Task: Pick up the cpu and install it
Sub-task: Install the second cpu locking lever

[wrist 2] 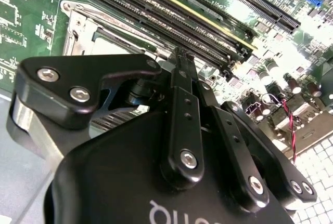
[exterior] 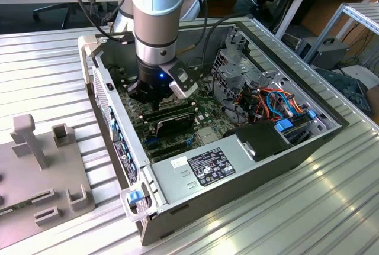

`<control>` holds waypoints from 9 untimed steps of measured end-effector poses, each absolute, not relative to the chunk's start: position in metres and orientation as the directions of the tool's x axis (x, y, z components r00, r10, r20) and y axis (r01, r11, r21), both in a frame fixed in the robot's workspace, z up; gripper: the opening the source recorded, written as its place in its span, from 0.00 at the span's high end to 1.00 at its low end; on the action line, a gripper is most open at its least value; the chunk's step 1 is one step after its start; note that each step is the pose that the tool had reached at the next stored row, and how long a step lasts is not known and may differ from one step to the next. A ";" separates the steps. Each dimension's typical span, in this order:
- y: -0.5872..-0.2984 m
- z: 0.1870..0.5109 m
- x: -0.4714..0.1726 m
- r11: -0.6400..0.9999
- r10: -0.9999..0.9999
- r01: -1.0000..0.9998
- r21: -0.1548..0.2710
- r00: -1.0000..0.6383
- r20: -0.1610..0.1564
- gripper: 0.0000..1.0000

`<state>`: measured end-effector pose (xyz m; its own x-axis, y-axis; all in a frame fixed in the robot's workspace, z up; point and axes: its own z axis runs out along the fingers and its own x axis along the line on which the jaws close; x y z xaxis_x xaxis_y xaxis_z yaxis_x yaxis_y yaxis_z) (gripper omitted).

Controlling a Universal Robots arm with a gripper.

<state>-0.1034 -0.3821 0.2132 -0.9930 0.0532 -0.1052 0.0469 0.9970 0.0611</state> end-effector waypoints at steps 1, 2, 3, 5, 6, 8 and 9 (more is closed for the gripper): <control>-0.382 0.213 -0.103 0.997 0.053 0.047 0.063 -0.993 -0.105 0.89; -0.382 0.213 -0.103 0.997 0.054 0.047 0.065 -0.993 -0.106 0.89; -0.381 0.213 -0.104 0.997 0.054 0.047 0.066 -0.993 -0.107 0.89; -0.381 0.211 -0.104 0.997 0.054 0.047 0.068 -0.993 -0.109 0.89; -0.381 0.210 -0.105 0.997 0.054 0.047 0.068 -0.992 -0.110 0.89; -0.381 0.209 -0.107 0.997 0.054 0.047 0.069 -0.992 -0.113 0.89; -0.381 0.209 -0.107 0.996 0.054 0.047 0.070 -0.992 -0.114 0.89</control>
<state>-0.1070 -0.3812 0.2086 -0.9920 0.0544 -0.1137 0.0466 0.9964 0.0702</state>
